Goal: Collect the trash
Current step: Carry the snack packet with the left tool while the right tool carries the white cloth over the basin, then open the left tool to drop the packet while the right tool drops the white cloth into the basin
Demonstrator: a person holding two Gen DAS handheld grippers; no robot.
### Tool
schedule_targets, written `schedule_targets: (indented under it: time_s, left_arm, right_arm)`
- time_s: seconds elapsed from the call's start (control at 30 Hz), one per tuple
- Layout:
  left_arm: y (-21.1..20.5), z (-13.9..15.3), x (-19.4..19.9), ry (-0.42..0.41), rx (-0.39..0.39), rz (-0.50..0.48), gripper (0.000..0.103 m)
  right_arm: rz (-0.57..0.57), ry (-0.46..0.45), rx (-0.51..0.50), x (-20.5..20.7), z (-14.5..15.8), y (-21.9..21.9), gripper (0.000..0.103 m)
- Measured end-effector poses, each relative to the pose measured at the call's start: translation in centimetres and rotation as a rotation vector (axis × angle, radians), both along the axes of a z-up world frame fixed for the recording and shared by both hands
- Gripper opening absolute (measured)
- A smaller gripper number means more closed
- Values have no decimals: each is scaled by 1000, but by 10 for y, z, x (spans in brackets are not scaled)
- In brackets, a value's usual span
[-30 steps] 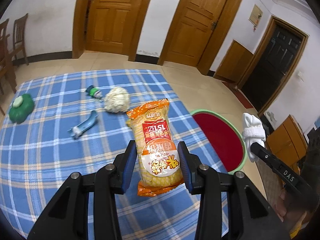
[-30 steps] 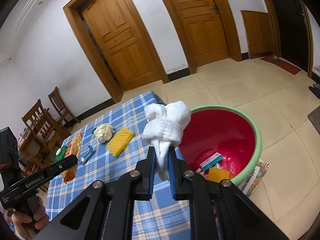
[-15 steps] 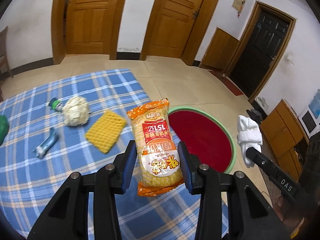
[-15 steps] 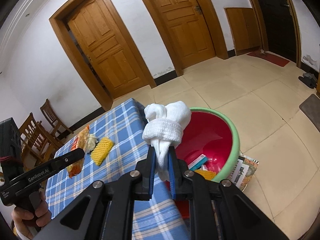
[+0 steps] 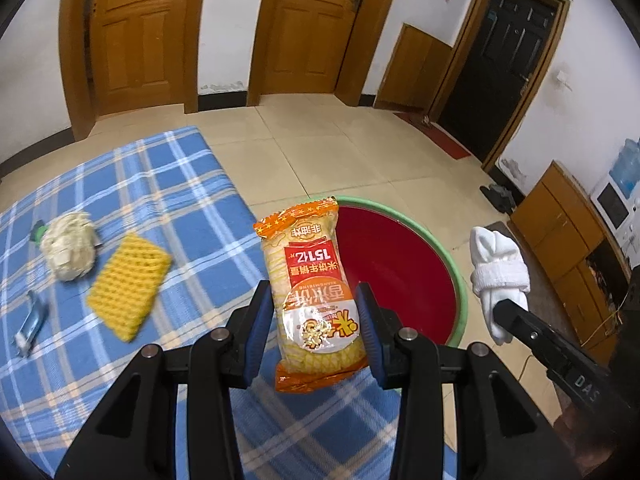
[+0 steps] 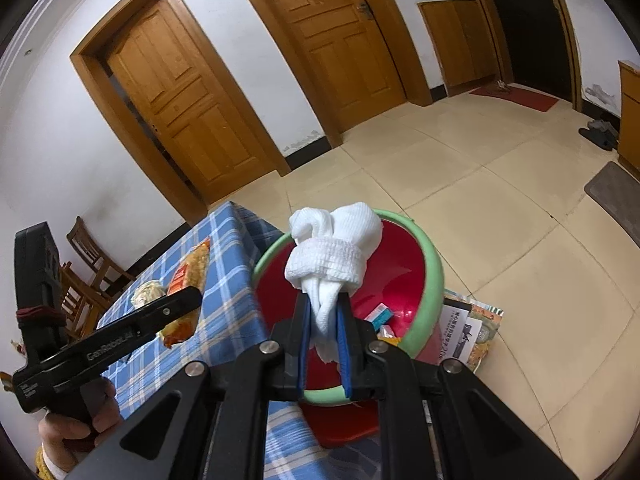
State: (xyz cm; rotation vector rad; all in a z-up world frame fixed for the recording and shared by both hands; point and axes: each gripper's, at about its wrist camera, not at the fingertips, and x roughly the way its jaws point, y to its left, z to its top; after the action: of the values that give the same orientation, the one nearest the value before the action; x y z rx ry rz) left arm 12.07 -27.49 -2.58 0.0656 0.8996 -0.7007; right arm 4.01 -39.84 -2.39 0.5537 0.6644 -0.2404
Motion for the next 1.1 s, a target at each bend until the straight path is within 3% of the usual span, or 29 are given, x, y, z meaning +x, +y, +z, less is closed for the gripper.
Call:
schedule_targets:
  time_s: [0.5,0.73,1.1]
  left_arm:
    - [-38,-29,17,16,63,-35,43]
    - [-46,-26,14,-8,77,-28,50]
    - [-17,-18,9,-16,55,25,50]
  right_arm:
    - [-36,42,37,2,-22,-21,14]
    - [-38,47,46,2,-25,-24,15]
    - [-18,68,36,11,-32,-23,17]
